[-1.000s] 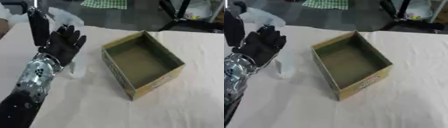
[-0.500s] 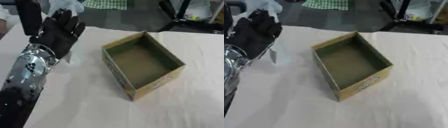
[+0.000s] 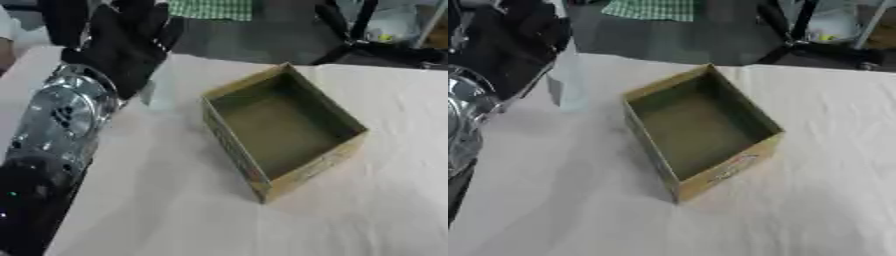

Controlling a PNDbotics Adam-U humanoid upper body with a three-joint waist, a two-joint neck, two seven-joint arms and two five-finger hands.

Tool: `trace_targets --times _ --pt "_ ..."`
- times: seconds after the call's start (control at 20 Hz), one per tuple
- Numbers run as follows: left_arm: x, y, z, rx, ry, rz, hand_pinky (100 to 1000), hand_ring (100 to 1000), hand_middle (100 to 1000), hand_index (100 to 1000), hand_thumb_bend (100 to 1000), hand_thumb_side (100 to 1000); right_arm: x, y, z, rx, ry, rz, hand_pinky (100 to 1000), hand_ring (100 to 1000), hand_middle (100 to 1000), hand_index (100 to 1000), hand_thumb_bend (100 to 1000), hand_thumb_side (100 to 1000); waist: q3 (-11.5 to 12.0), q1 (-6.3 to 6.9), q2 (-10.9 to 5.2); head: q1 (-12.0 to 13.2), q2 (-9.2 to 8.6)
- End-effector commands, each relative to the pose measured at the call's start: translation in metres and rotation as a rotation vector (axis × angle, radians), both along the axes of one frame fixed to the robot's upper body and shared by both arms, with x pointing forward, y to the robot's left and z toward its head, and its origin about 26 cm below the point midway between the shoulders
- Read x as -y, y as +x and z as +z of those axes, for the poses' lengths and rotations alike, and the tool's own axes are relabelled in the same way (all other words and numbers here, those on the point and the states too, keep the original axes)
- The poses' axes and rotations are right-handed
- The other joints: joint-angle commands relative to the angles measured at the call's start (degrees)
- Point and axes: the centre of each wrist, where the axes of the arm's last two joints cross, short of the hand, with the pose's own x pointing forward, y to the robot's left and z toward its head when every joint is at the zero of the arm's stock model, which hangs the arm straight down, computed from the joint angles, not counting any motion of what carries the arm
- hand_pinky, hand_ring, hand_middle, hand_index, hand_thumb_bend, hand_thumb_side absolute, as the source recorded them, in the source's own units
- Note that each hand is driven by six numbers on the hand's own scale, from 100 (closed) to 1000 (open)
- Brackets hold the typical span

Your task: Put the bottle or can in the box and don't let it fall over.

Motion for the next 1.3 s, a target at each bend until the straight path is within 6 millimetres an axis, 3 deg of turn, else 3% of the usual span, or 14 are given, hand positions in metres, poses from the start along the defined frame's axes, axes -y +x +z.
trace_targets --times 0.05,0.65,1.3 --pt "0.005 -0.009 0.012 0.029 0.006 -0.031 100 100 100 891 868 501 0.0 0.002 0.014 0.039 -0.023 0.023 839 908 1000 1000 100 652 -1.03 -0.25 -0.87 1.84 -0.41" --pt "0.023 0.002 0.014 0.006 0.075 -0.052 100 100 100 890 863 516 -0.007 0.016 0.03 0.06 0.025 0.102 860 972 1000 1000 100 660 -9.09 -0.82 -0.14 9.33 -1.39" --pt "0.033 0.015 0.005 -0.04 0.094 -0.097 100 100 100 895 867 532 -0.011 0.022 0.034 0.027 0.065 0.112 874 1000 1000 1000 100 676 -12.54 -0.19 1.01 12.04 -2.45"
